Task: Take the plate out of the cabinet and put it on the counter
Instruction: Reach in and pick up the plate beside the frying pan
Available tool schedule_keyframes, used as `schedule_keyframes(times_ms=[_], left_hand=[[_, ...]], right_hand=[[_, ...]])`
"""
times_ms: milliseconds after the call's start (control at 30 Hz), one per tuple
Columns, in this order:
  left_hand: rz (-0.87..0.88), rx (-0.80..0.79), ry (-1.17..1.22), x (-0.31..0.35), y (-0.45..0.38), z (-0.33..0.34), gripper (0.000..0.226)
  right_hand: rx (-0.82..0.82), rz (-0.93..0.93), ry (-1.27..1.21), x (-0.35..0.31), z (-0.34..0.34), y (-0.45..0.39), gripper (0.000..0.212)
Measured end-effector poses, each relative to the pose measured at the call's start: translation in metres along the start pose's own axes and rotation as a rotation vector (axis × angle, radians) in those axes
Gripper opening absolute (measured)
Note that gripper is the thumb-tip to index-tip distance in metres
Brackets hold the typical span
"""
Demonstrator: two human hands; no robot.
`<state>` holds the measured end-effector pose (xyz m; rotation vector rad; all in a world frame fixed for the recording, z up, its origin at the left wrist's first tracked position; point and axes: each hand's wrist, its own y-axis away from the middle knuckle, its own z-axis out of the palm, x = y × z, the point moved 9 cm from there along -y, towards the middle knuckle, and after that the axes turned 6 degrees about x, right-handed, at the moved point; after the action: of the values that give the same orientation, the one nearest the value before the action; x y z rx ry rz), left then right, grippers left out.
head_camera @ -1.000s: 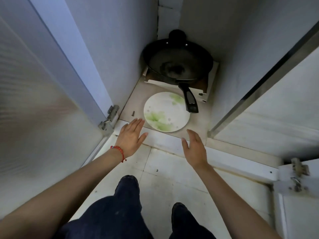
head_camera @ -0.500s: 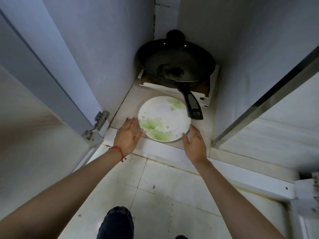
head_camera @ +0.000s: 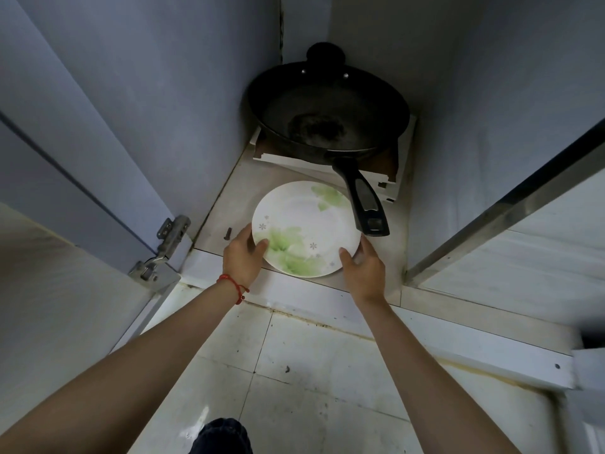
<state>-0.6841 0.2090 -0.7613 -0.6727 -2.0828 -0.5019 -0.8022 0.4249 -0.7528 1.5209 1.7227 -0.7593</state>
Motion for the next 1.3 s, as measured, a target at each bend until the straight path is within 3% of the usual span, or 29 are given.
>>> schedule_keyframes(times_ms=[500,1033,1300], left_hand=[[-0.22,0.029,0.444,-0.024,0.009,-0.006,0.037],[-0.335,0.017,0.615,-0.031,0.025,-0.021,0.039],[-0.362,0.007,0.688,-0.044,0.044,-0.044,0.041]], right_hand=[[-0.038,0.098,-0.184,0.005,-0.008,0.019,0.032],[0.012,0.273,-0.346,0.019,-0.018,0.037,0.023],[-0.077,0.318,-0.463,0.015,-0.012,0.059,0.018]])
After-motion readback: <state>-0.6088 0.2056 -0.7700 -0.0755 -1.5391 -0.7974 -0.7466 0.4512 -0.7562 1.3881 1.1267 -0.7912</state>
